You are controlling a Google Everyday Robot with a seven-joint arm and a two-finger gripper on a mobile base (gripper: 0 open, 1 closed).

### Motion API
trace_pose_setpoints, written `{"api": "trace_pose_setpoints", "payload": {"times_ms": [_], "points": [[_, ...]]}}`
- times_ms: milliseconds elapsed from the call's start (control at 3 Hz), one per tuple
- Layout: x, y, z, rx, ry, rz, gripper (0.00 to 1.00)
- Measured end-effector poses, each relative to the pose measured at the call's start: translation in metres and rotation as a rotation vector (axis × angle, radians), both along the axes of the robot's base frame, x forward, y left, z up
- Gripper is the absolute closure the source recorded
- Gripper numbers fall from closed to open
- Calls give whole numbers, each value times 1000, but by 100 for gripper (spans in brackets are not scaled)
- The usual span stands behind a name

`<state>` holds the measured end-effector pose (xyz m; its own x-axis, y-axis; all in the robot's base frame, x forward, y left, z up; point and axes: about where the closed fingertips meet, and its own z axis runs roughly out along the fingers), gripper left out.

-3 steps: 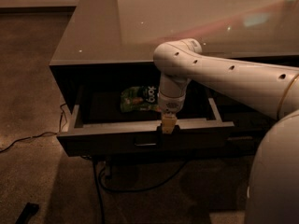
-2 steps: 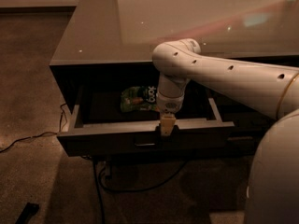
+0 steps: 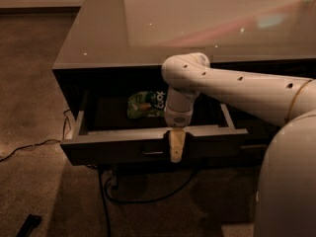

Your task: Open top drawer

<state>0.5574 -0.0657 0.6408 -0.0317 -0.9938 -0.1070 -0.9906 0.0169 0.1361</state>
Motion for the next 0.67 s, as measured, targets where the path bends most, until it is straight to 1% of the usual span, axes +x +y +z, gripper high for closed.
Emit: {"api": "trace_pose_setpoints", "payload": {"times_ms": [333,667], "points": [[-25,-9,-22,-40,73,-34,0],[-41,-19,-27,-89,113,-69,19]]}}
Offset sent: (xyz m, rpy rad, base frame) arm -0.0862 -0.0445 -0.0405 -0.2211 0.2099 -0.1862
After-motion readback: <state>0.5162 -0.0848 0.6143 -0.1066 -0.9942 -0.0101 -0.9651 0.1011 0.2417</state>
